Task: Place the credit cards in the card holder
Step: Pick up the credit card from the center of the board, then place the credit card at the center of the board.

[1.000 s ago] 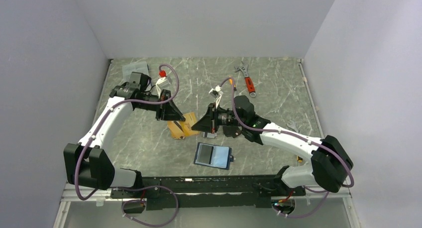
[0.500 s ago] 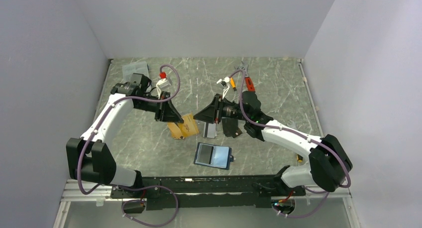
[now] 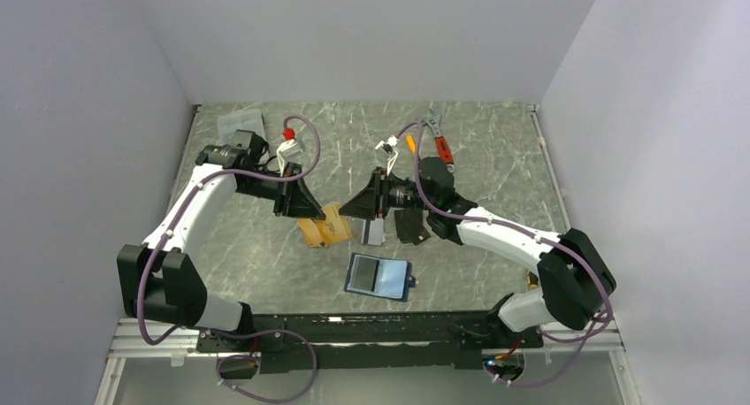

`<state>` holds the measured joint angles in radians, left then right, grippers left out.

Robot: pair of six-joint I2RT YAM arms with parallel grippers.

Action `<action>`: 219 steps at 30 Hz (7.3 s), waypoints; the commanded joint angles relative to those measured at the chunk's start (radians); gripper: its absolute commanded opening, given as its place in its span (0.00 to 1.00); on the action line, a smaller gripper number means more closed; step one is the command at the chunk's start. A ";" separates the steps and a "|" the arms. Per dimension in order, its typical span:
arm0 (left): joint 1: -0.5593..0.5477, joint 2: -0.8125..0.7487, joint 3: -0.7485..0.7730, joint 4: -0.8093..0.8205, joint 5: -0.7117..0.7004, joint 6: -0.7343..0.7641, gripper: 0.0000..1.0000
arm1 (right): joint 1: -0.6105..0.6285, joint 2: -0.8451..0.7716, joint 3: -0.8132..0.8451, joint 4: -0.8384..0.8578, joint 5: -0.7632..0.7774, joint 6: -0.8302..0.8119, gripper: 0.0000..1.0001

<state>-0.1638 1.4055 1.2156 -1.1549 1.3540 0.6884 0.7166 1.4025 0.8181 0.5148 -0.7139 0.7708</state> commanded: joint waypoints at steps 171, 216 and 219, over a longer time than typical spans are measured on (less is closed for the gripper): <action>0.060 0.098 0.119 -0.416 0.027 0.463 0.00 | 0.046 0.137 0.088 0.105 -0.156 -0.118 0.36; 0.093 0.180 0.048 -0.169 -0.076 0.321 0.29 | -0.026 0.229 0.116 0.121 -0.157 -0.100 0.00; 0.093 0.189 0.065 -0.216 -0.055 0.364 0.27 | -0.027 0.233 0.120 0.103 -0.141 -0.109 0.00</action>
<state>-0.0750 1.5814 1.2327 -1.2827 1.2175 0.9573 0.6891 1.6463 0.9005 0.5884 -0.8814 0.6876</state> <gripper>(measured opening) 0.284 0.009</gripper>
